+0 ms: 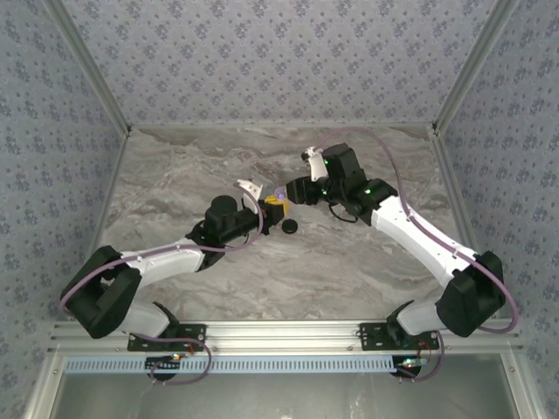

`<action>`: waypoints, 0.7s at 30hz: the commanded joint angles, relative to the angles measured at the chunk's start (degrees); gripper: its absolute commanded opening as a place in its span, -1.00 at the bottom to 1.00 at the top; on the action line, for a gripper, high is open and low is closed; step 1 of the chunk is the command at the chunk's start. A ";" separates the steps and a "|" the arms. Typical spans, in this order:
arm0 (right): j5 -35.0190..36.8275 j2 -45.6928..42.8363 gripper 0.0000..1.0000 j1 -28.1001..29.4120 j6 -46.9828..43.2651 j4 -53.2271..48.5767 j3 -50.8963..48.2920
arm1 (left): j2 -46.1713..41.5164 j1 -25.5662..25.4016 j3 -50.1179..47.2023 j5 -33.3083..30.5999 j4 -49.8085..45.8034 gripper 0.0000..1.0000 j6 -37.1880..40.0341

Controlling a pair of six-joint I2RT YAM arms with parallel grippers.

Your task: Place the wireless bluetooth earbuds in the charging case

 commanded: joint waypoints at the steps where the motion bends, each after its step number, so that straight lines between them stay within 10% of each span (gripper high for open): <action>1: -0.46 -1.52 -0.14 -2.52 -1.00 -1.95 -0.25 | -2.75 -0.38 -0.52 1.09 -0.52 -0.71 4.63; 21: -25.82 1.18 -0.76 -11.26 -1.64 0.54 -3.86 | -4.31 -0.40 -0.54 17.23 7.80 -0.71 7.81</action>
